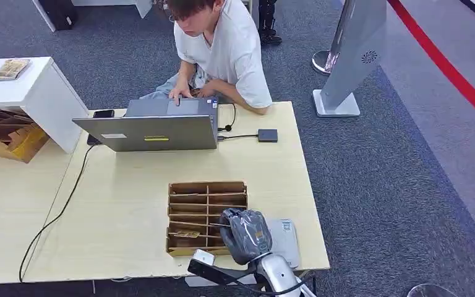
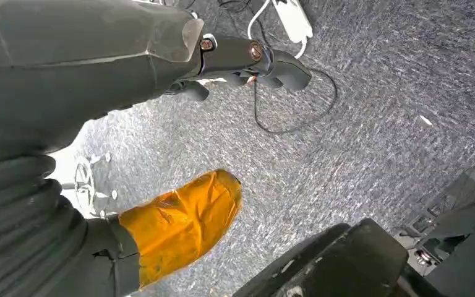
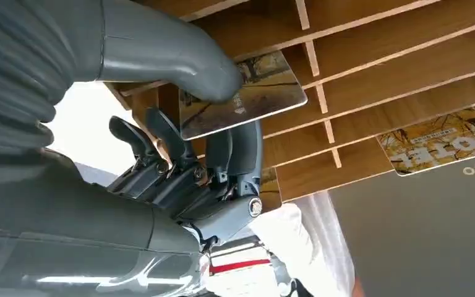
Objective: Pass the card to the sensor for recognition and then transmit it.
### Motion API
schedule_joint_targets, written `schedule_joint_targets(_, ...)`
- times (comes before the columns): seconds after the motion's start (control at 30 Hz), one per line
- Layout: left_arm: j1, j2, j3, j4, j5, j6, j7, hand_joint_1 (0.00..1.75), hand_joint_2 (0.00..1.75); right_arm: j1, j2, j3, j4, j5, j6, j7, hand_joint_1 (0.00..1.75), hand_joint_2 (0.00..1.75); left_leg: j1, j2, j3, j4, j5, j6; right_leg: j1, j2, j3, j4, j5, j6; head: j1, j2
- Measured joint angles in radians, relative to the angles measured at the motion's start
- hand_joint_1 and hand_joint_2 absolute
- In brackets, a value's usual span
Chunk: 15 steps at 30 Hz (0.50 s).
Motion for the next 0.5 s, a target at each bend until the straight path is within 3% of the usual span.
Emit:
schedule_joint_targets(0.13, 0.000, 0.000, -0.007, 0.000, 0.000, 0.000, 0.000, 0.00, 1.75, 0.000, 0.000, 0.000, 0.003, 0.000, -0.013, -0.003, 1.71, 1.75, 0.000, 0.000, 0.000, 0.000, 0.000, 0.000, 0.000, 0.000, 0.000, 0.000, 0.000, 0.000, 0.000, 0.000)
schedule_joint_targets(0.5, 0.000, 0.003, -0.010, 0.000, 0.004, 0.000, 0.000, 0.00, 1.75, 0.008, 0.000, -0.009, -0.013, 0.011, -0.104, -0.038, 1.75, 1.75, 0.000, 0.000, 0.000, 0.000, 0.000, 0.000, 0.000, 0.000, 0.000, 0.000, 0.000, 0.000, 0.000, 0.000)
